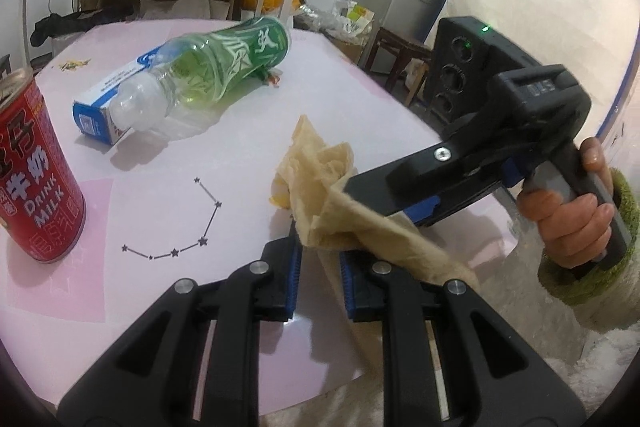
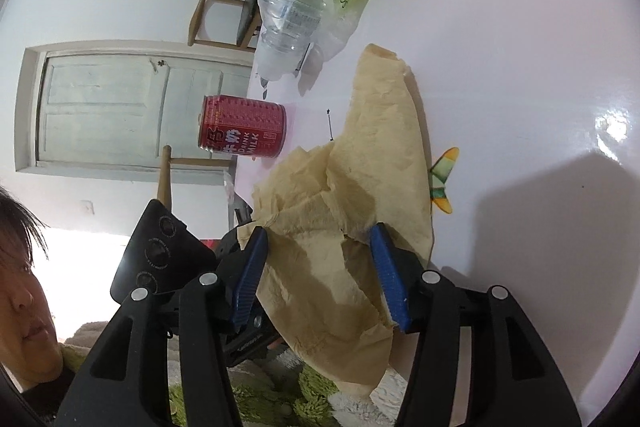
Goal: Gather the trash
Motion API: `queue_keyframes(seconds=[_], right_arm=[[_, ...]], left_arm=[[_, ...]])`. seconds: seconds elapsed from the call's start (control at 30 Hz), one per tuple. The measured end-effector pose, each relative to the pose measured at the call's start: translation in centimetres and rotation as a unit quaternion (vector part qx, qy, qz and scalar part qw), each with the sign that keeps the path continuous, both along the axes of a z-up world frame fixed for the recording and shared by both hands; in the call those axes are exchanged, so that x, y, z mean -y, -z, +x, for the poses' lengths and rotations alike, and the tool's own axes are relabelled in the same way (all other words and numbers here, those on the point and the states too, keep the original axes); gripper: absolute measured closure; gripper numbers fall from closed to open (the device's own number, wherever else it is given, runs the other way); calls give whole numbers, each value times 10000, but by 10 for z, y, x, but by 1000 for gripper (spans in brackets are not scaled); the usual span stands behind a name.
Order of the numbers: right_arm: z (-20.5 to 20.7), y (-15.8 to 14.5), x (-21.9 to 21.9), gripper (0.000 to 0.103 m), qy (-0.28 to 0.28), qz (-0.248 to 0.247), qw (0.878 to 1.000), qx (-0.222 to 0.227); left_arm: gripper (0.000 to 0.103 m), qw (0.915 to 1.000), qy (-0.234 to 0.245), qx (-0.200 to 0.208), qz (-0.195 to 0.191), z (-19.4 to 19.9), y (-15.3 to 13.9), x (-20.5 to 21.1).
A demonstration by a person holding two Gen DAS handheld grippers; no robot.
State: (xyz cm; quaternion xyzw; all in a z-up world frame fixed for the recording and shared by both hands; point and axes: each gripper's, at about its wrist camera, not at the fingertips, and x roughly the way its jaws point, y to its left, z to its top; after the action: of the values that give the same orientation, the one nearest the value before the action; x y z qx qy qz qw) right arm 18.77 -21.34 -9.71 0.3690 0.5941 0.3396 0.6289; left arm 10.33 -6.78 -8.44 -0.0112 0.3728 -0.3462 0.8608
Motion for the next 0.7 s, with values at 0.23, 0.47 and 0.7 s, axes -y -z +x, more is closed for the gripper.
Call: queue_keyframes(seconds=[0.23,0.47,0.7], right_arm=[[-2,2,5,71,227,-48,9997,-35],[-6,7,13,84,485,-18,9988,-52],[-8,0,27,90,832,-546,9949,158]], left_arm=[[83,9999,74,65,-37,-3,-2,2],[67,10000,27,29,40,2,0,4],[55,9998,-103,120,87,0,-2,-2]])
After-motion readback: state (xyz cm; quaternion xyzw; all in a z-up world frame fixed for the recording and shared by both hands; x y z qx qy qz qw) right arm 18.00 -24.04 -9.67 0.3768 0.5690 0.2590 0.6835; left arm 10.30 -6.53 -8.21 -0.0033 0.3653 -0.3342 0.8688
